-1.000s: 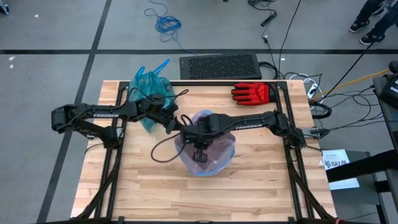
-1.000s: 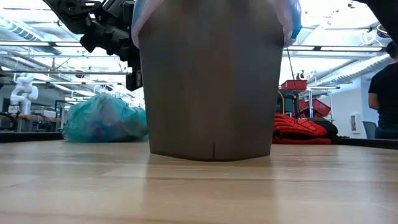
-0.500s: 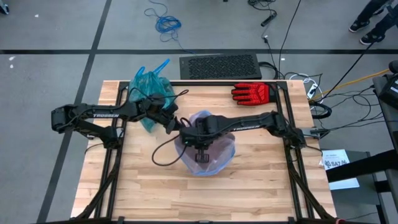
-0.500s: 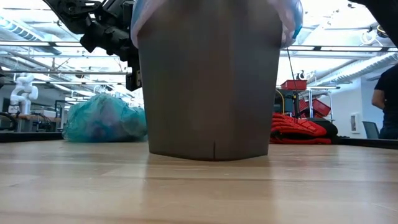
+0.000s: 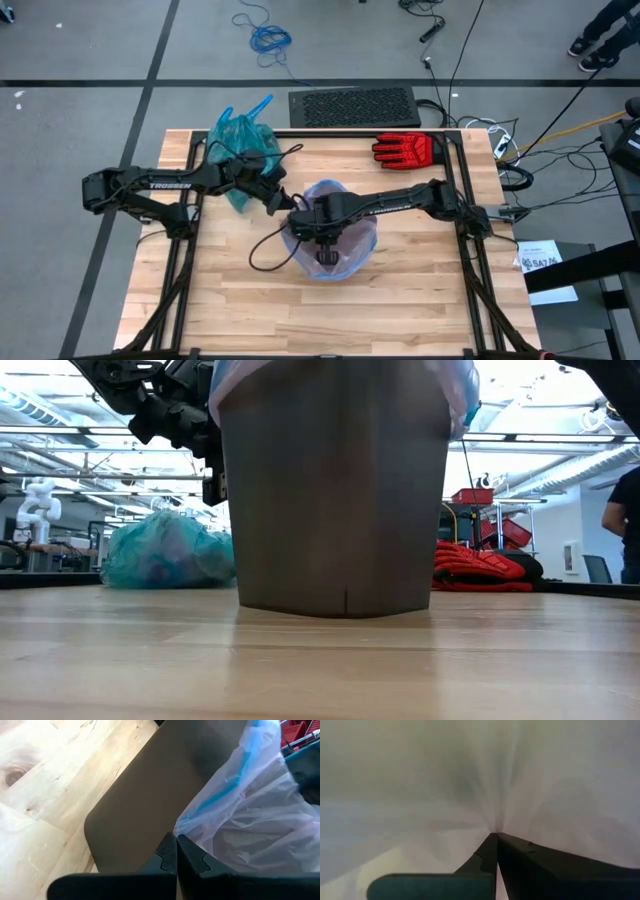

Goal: Place trash/remove bag and relplace
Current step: Insert the new pink trash bag into the trash bin

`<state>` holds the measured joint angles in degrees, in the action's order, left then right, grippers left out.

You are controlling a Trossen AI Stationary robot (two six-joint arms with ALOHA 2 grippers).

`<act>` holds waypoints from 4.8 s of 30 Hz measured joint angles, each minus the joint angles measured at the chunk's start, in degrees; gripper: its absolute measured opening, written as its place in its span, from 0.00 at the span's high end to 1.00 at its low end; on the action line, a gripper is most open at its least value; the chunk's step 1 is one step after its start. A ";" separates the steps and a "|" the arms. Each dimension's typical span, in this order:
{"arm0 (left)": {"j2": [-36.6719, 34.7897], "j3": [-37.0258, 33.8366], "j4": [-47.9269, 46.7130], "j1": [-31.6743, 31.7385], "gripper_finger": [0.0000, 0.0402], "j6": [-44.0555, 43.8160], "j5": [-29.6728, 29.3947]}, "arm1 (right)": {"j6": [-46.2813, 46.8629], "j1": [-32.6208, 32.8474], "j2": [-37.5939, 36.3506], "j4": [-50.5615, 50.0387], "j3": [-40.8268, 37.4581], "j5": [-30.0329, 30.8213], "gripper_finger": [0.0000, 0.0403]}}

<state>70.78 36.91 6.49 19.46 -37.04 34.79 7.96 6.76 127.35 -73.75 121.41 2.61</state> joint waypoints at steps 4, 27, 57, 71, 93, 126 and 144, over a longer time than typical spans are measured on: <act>0.00 0.00 -0.21 0.00 1.00 0.01 -0.02 | 0.43 0.00 -0.24 -1.20 3.95 -0.04 1.00; 0.02 -0.02 -4.21 0.00 1.00 3.31 -2.91 | 4.44 -2.34 3.28 -5.96 10.24 -0.92 1.00; 0.03 -0.04 -4.47 0.00 1.00 4.90 -3.32 | 14.26 -19.35 -12.65 -5.34 13.14 -3.57 1.00; -0.83 -0.04 -3.86 0.02 1.00 3.28 -5.56 | 4.60 -22.75 -17.37 -4.93 8.16 -9.36 1.00; -2.30 1.33 -4.19 3.15 0.96 2.87 -0.98 | 8.99 -10.53 -28.49 -9.04 8.10 4.93 1.00; -3.82 6.82 -17.74 5.42 1.00 10.56 -3.76 | 13.74 -16.33 -34.63 23.10 -24.09 -1.54 0.97; -3.85 6.82 -17.37 5.42 1.00 10.37 -3.78 | 9.09 -21.01 -32.83 19.23 -24.70 -9.77 0.83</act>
<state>66.94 43.72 -10.88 24.88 -26.67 31.00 17.04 -14.25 94.52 -54.52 96.71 -7.16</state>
